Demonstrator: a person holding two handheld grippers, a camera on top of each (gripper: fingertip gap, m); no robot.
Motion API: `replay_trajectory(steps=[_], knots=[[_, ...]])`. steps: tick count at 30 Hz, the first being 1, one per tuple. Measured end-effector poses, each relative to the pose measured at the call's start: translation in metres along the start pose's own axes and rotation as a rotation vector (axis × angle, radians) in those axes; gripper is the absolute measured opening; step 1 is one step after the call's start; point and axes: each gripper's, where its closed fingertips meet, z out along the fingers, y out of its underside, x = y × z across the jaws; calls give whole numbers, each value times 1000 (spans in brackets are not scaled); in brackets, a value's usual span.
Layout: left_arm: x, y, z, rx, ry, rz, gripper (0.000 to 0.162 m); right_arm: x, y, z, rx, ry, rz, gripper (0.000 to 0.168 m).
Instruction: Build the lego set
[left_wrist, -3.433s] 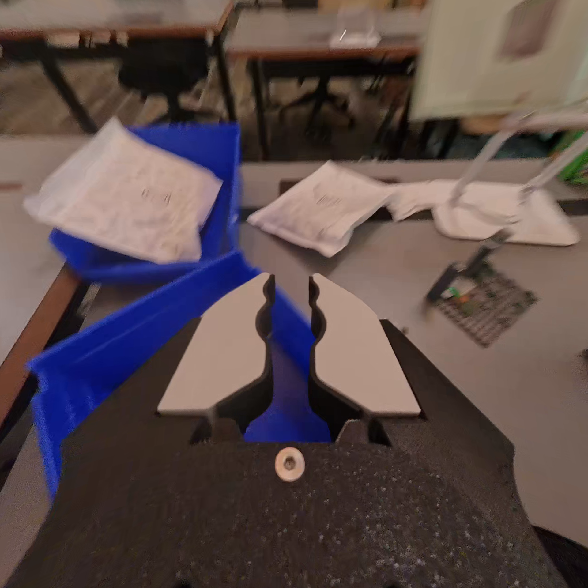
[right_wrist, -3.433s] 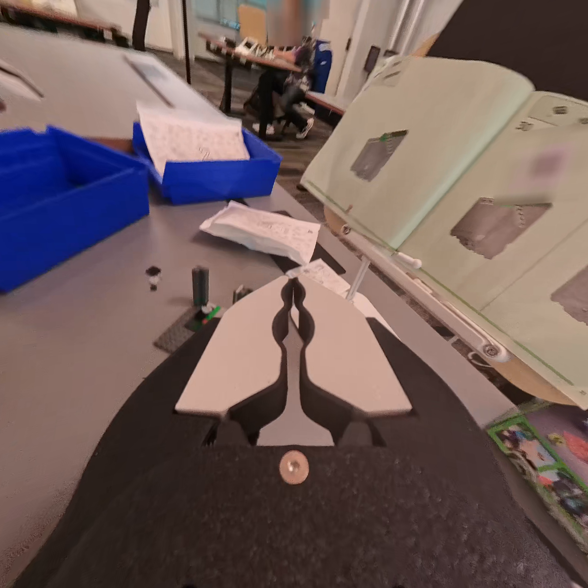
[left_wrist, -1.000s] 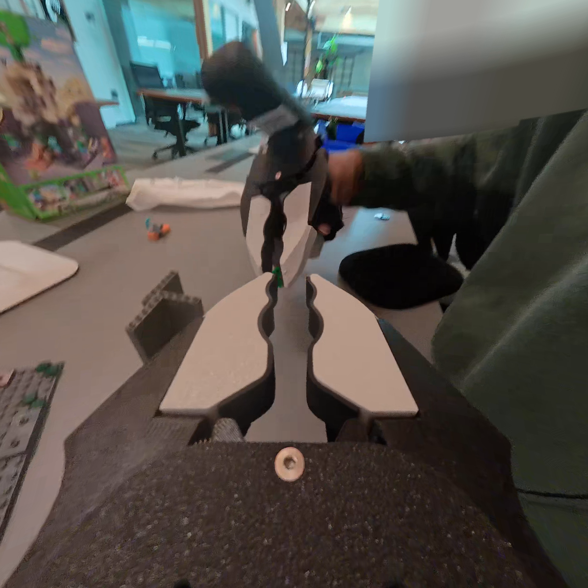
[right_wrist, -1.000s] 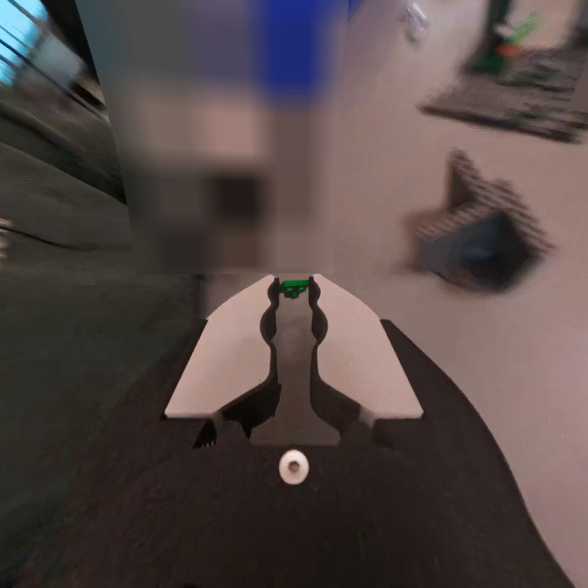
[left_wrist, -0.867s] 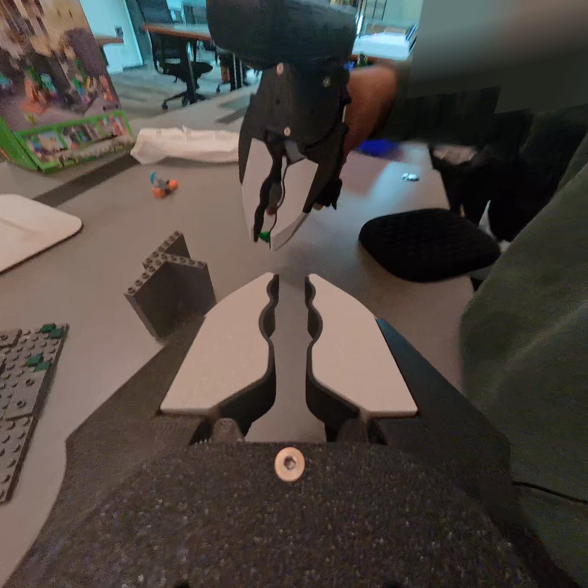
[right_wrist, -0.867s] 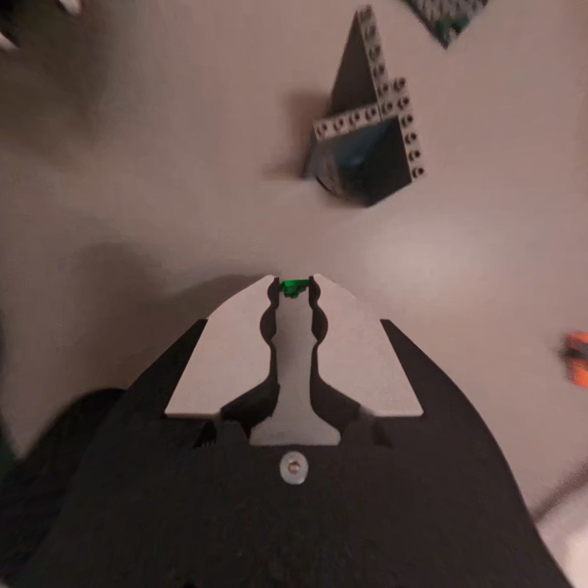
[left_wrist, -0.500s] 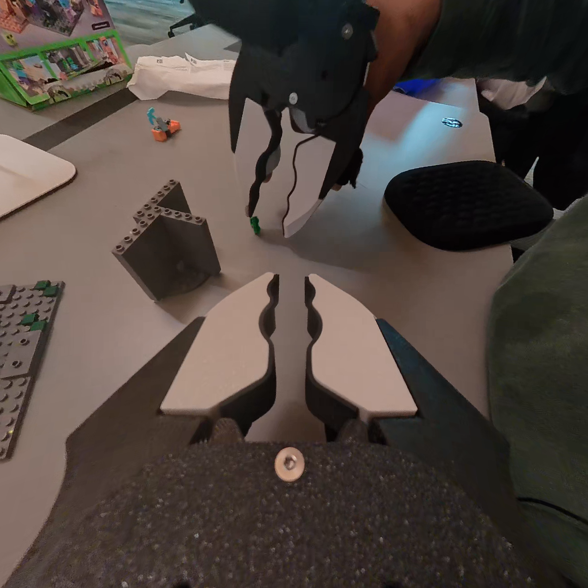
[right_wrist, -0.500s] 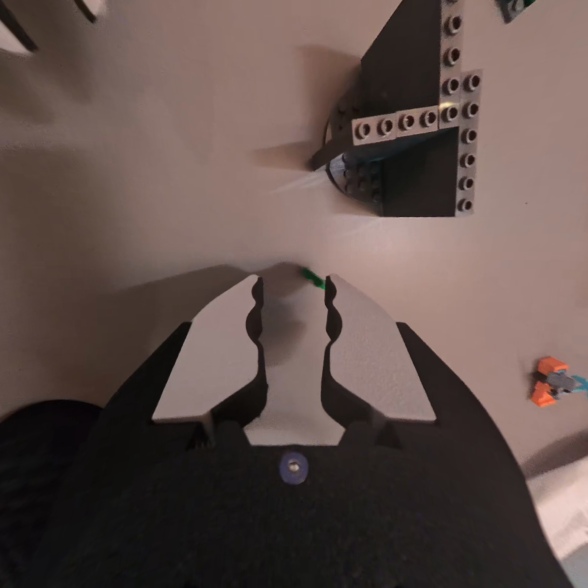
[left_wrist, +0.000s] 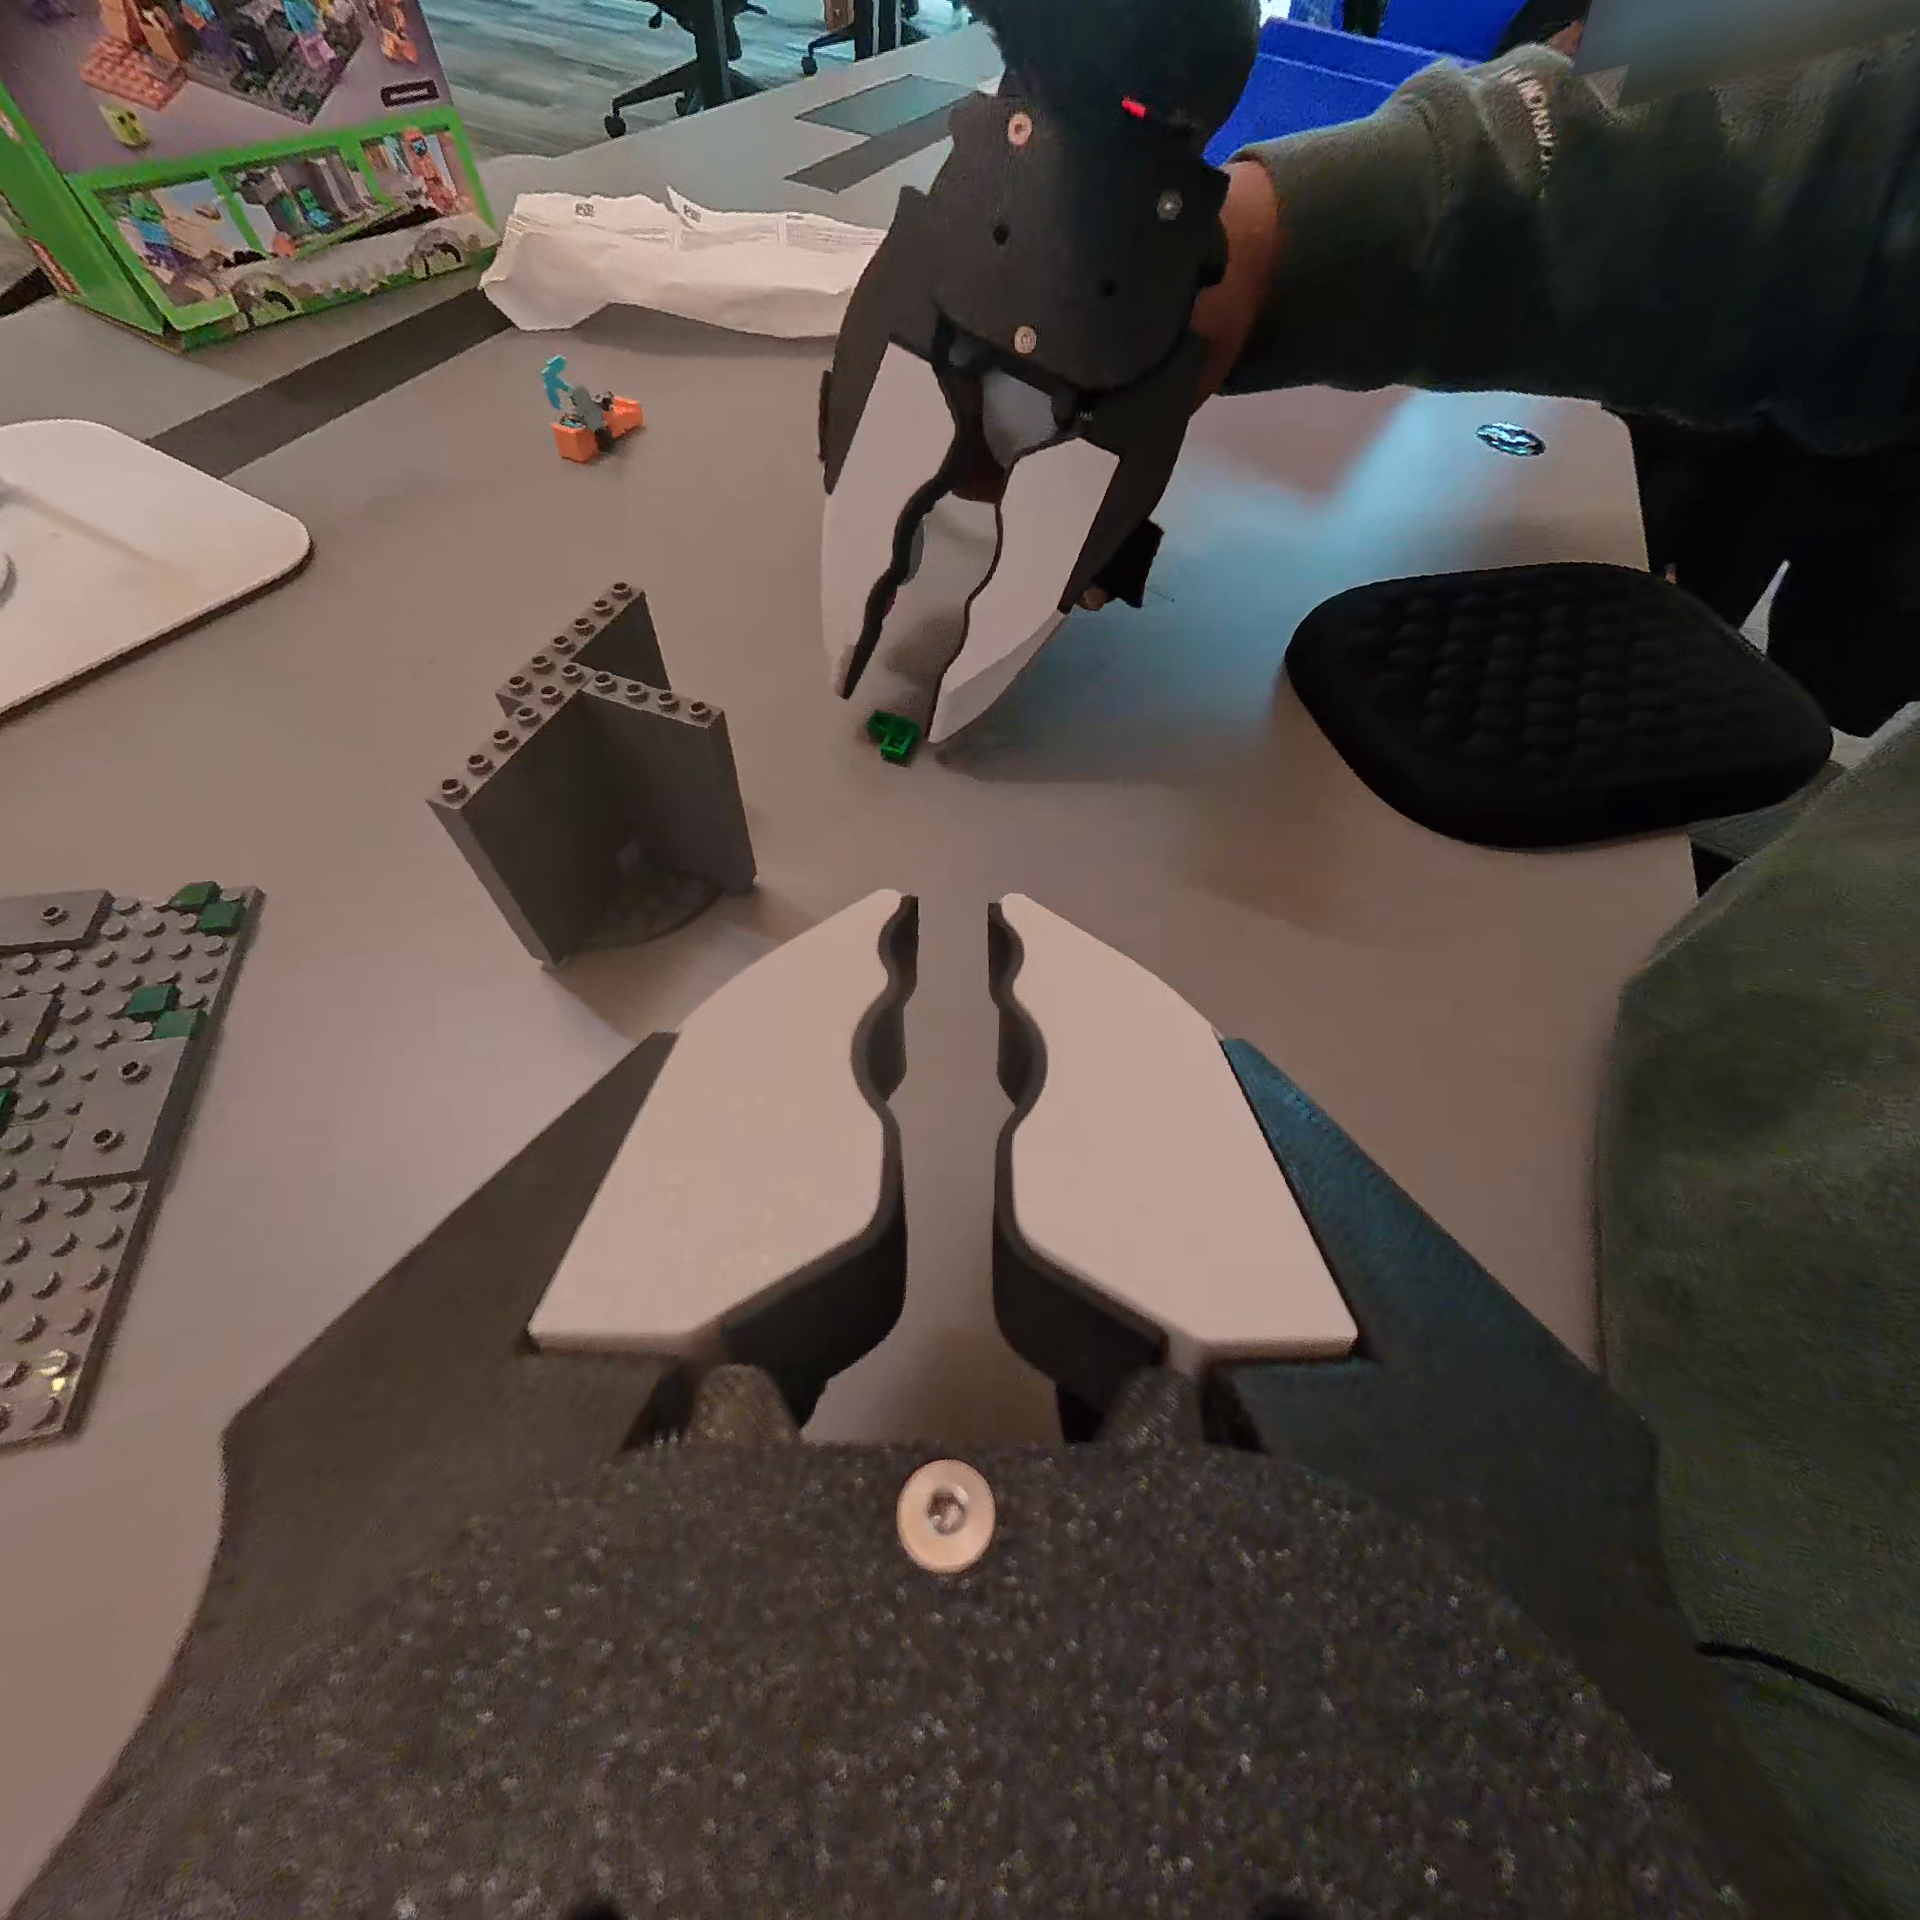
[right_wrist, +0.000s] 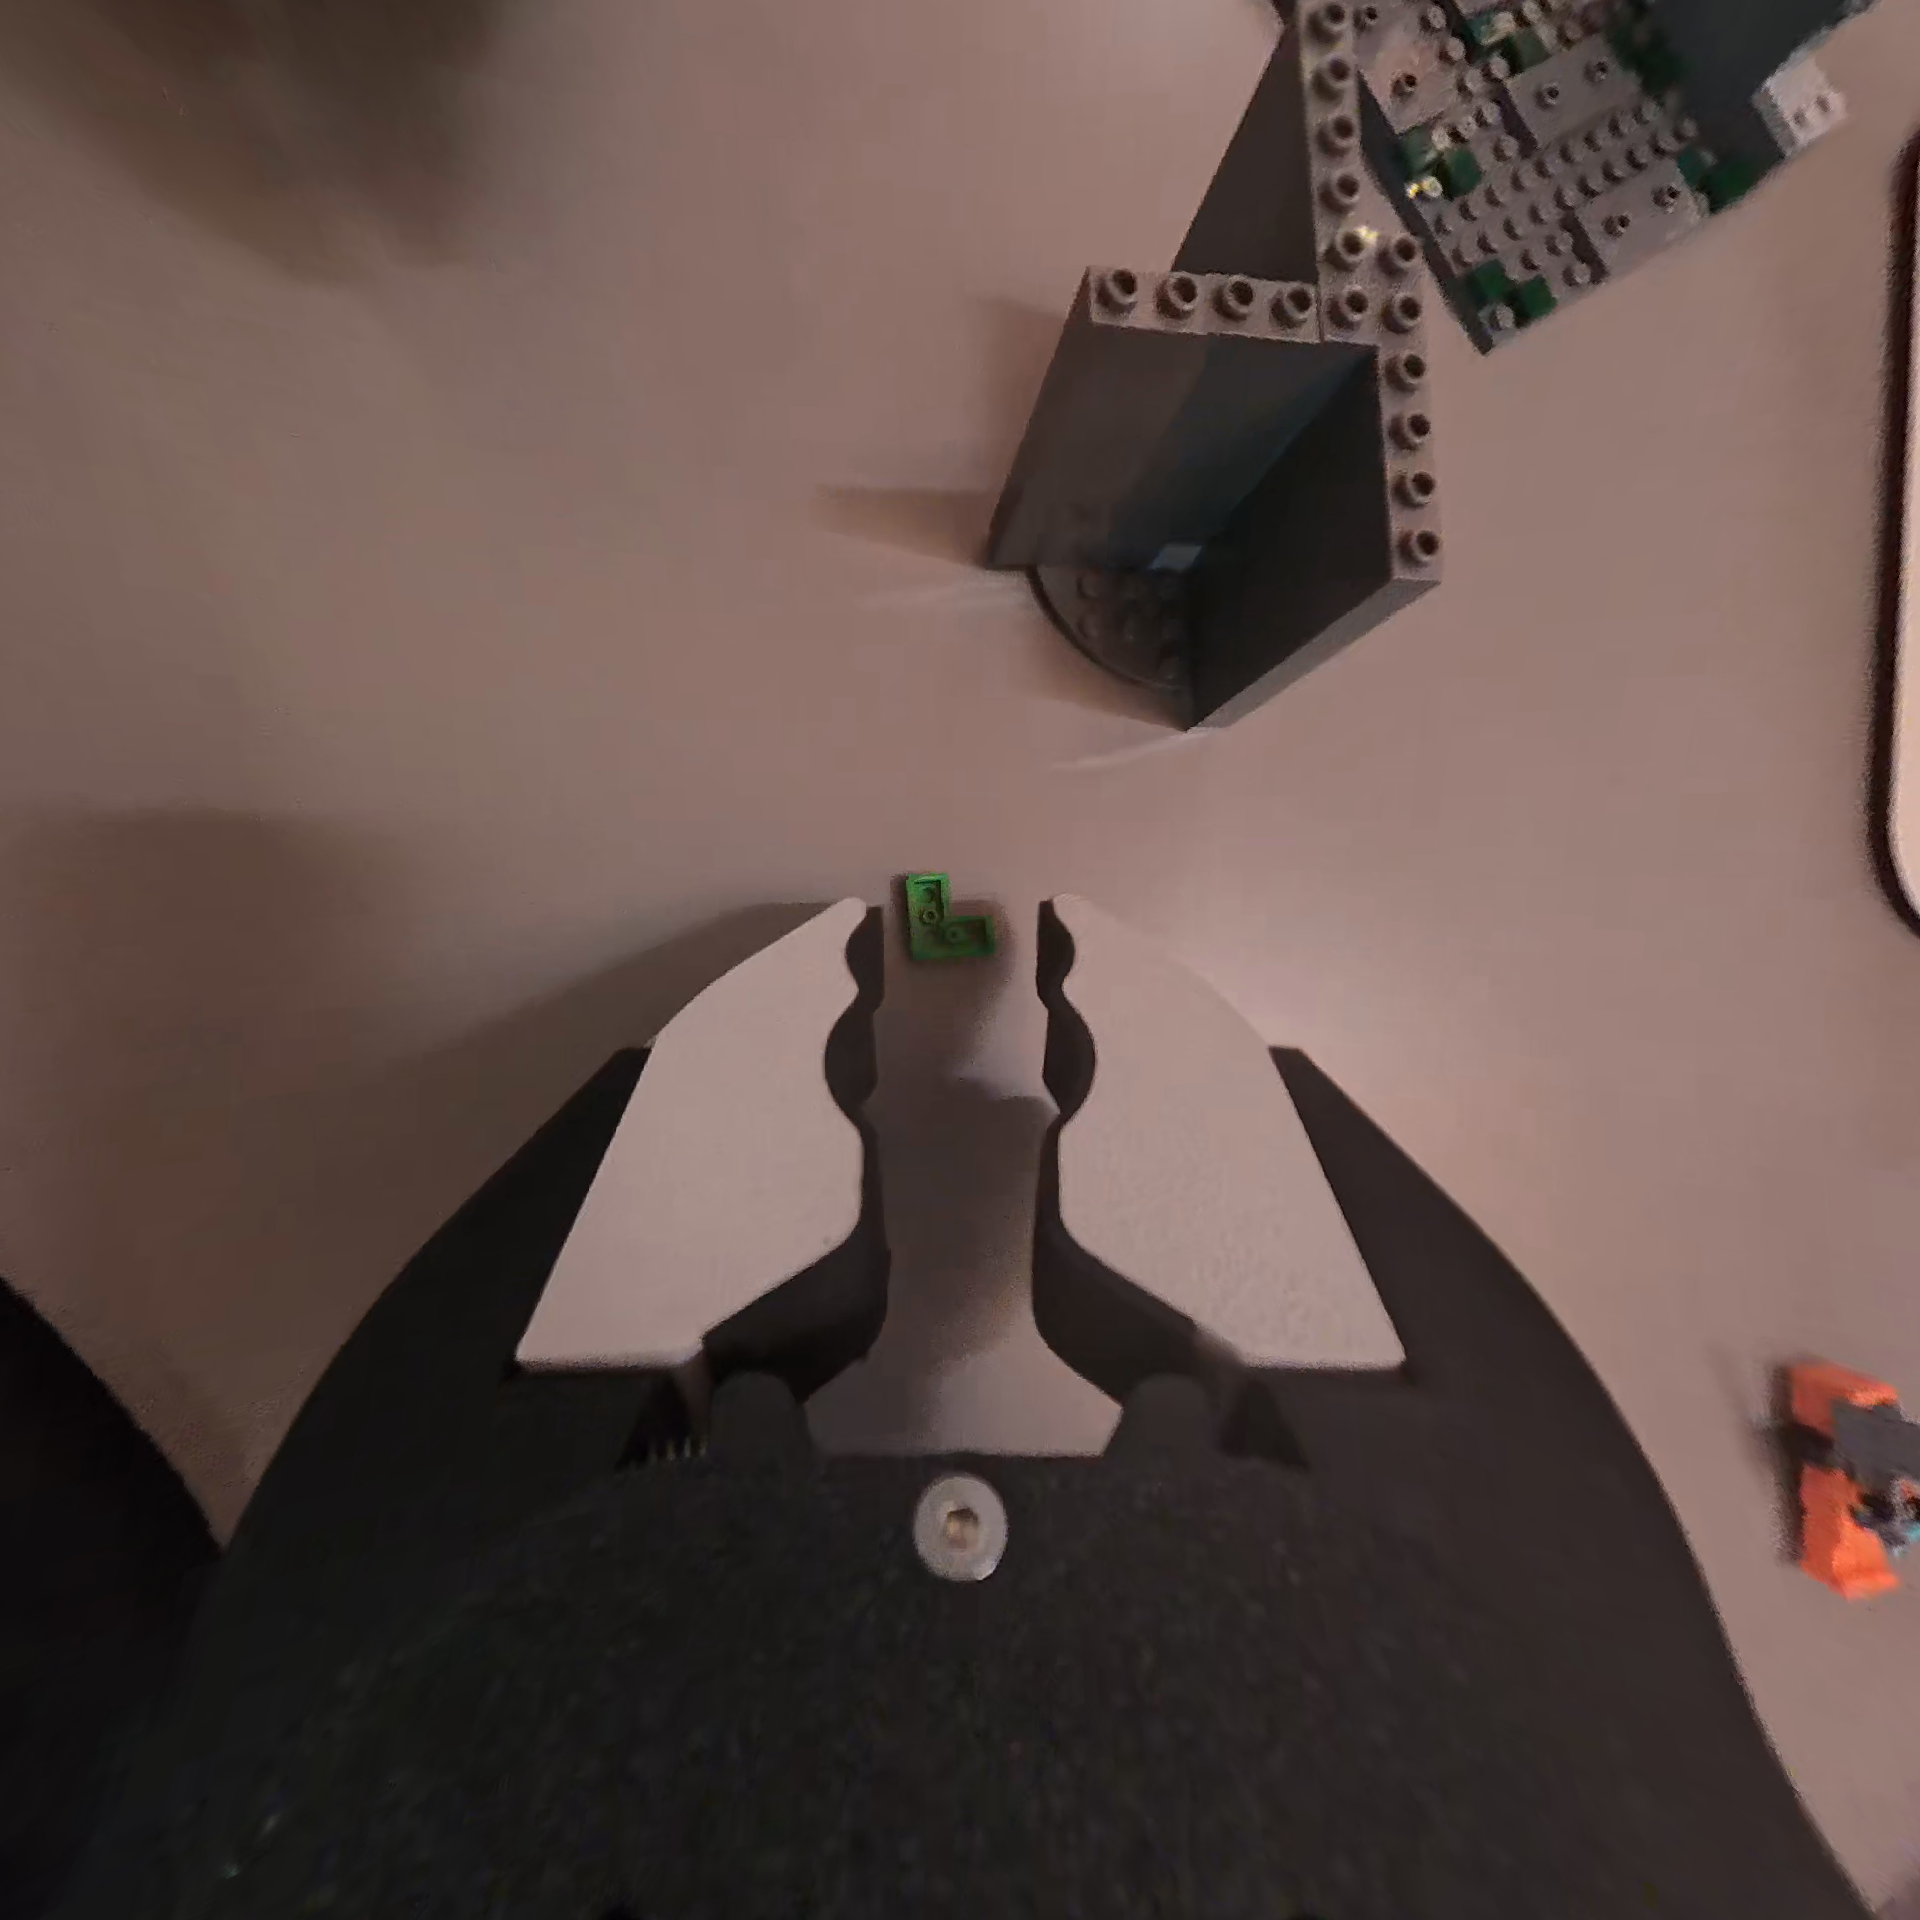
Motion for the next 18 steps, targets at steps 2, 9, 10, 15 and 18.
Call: replay_trajectory(steps=[2, 9, 10, 15, 18], knots=[[-1, 1, -1, 5, -8, -8, 12, 0, 3, 3, -9, 5, -44, 24], [-2, 5, 3, -4, 2, -35, 11, -8, -9, 3, 85, -49, 59, 0], [-2, 4, 5, -6, 2, -27, 12, -13, -17, -1, 129, -102, 132, 0], [8, 1, 21, -30, 25, 82, 18, -36, -50, -18, 268, -306, 399, 0], [17, -1, 30, -32, 54, 152, 22, -50, -66, -28, 345, -434, 512, 0]])
